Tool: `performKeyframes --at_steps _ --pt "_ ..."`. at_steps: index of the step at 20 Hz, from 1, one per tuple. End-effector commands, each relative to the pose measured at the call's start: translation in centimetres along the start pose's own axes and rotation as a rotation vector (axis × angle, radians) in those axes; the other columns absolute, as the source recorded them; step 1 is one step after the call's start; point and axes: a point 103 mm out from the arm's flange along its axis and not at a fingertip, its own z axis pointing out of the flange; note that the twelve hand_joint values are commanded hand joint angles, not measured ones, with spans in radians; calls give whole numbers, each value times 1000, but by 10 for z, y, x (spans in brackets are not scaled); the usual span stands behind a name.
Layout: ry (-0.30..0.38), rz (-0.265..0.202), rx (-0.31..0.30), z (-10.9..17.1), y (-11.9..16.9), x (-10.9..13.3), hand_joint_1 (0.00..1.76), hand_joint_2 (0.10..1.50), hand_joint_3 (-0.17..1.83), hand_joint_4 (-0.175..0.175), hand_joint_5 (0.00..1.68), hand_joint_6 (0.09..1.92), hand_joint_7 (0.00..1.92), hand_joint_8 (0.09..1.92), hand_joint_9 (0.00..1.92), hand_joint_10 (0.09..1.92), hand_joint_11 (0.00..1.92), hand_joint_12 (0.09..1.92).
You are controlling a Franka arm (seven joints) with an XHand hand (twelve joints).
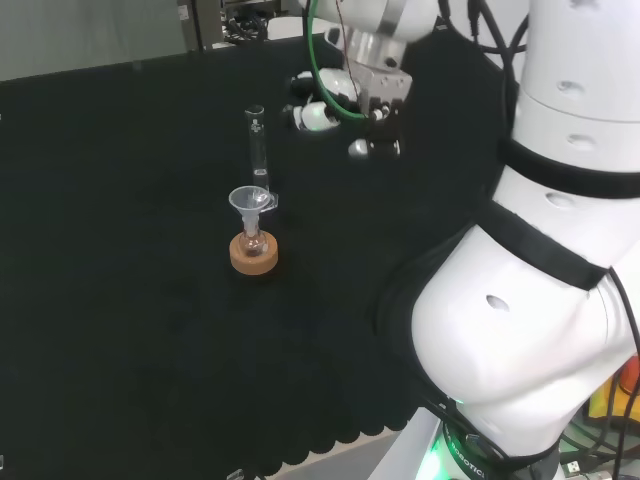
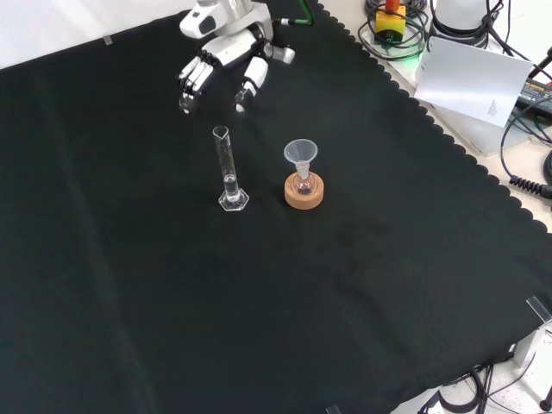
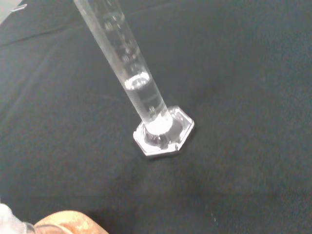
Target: Pick up the graduated cylinder.
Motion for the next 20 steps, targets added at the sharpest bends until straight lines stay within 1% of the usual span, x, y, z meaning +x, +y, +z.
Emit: performKeyframes --at_steps 1,6,8,12,15,18,20 --pt "157 -89 -57 31 16 -19 537 1139 -103 -25 387 87 259 650 493 624 211 1368" --pt "218 -127 -68 47 19 -28 592 1114 -135 -21 393 87 274 640 500 609 227 1356" --pt "240 -142 -62 52 21 -31 617 1107 -153 -21 397 87 286 632 513 600 239 1349" --pt "280 -175 -66 63 26 -36 667 1058 -174 -24 427 87 323 636 533 594 245 1346" --pt "310 -216 -54 69 31 -35 697 1020 -175 -30 459 87 361 643 562 593 247 1344" --pt "328 -242 -59 73 34 -33 708 991 -175 -32 464 87 361 639 567 586 249 1343" --pt "370 -265 -85 76 34 -32 722 978 -175 -33 468 87 359 636 570 582 251 1343"
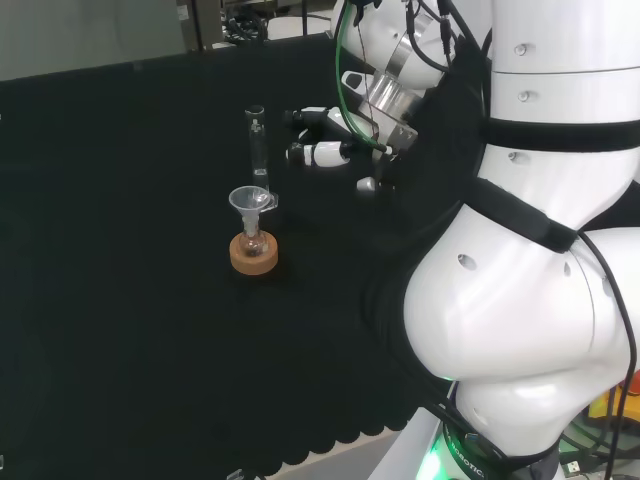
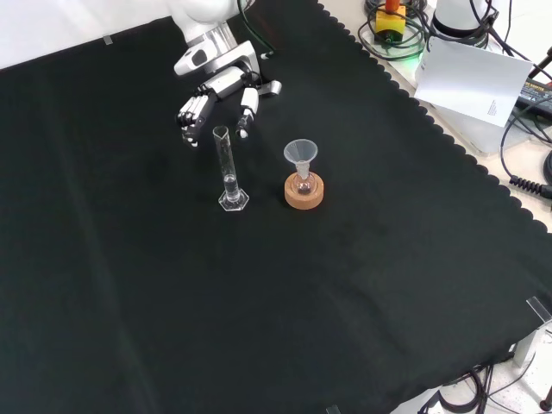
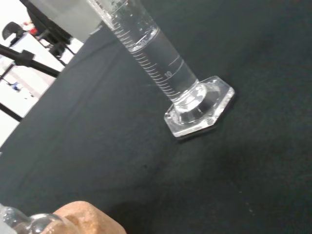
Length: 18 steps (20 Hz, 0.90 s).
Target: Pick up the graduated cylinder.
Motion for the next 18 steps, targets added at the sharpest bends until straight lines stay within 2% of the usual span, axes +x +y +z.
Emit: performKeyframes --at_steps 1,12,18 --pt "86 -70 -36 10 5 3 732 975 -175 -34 472 87 362 636 574 581 254 1343" --pt "174 -191 4 28 17 13 819 961 -175 -38 487 87 388 618 649 544 353 1313" --pt "256 -220 -32 41 24 15 874 962 -175 -26 518 87 449 608 690 516 408 1294"
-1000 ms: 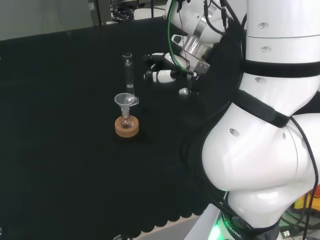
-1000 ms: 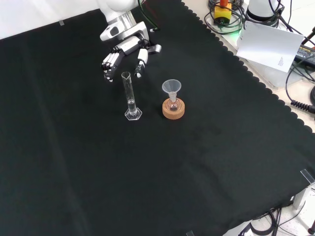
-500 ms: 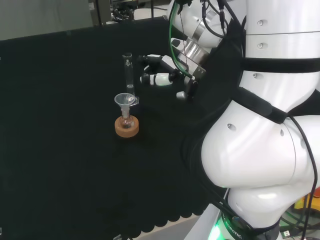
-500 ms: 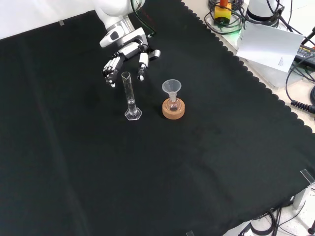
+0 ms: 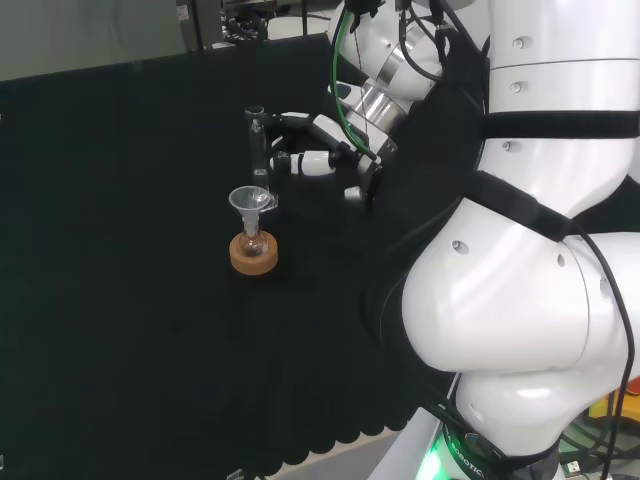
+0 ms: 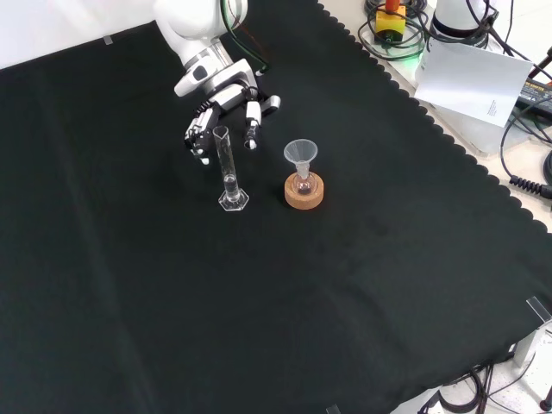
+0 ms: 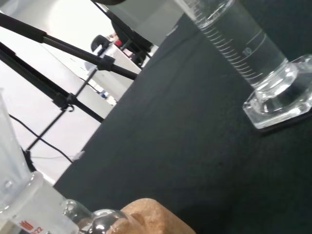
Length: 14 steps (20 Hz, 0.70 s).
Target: Pick up the graduated cylinder.
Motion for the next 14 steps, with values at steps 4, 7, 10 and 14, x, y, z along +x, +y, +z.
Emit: performKeyframes --at_steps 4,7,10,14 --pt "105 -47 -41 19 11 -2 899 964 -175 -21 530 87 458 601 696 509 423 1289" --pt "132 -51 -47 24 15 -4 916 965 -175 -19 525 87 451 595 688 502 423 1282" --pt "149 -59 -51 27 17 -4 929 965 -175 -17 512 87 440 588 679 497 411 1273" --pt "169 -68 -57 30 21 -3 940 969 -175 -16 497 87 435 583 675 494 407 1269"
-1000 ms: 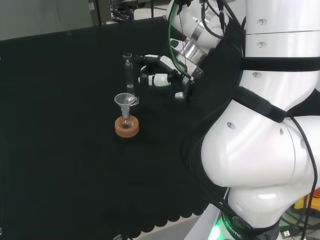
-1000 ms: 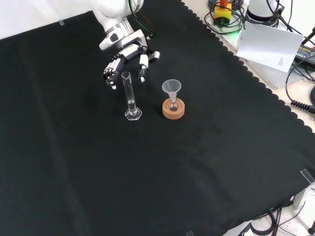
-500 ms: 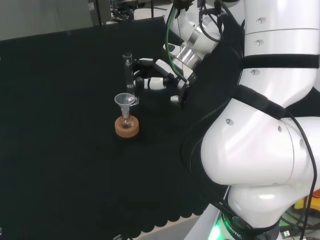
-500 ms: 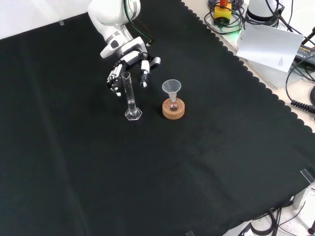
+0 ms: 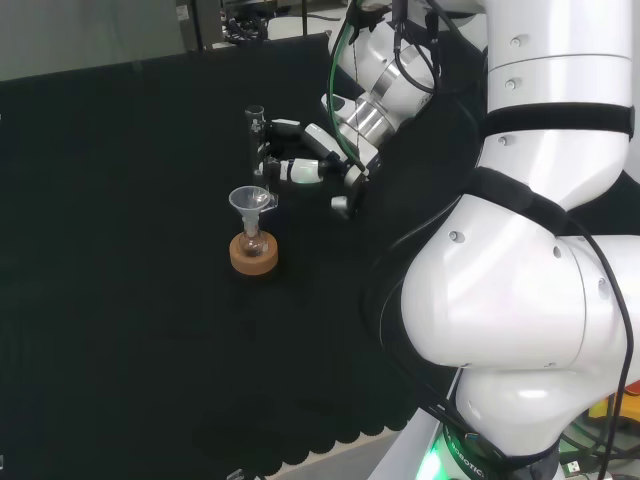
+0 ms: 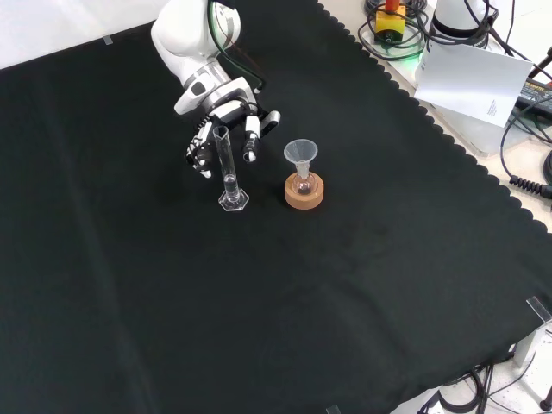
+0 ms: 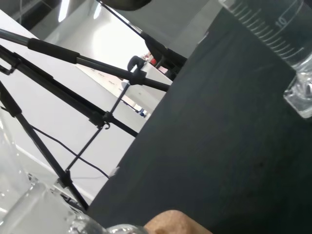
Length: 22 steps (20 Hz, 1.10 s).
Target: Pick up the graduated cylinder.
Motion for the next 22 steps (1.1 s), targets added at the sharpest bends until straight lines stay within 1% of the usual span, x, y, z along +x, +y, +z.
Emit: performKeyframes --at_steps 1,5,12,16,22 --pt "32 -16 -9 5 5 1 943 971 -175 -16 494 87 434 583 675 494 407 1268" --pt "47 -19 -20 8 7 0 950 980 -175 -16 489 87 430 580 675 493 410 1265" --pt "69 -6 -40 16 10 -3 975 997 -175 -16 486 87 433 579 684 493 430 1256" --pt "72 -9 -42 18 12 -2 984 1002 -175 -16 488 87 439 578 695 489 451 1237" --pt "64 2 -51 21 13 -4 999 1015 -175 -17 502 87 460 579 726 484 483 1222"
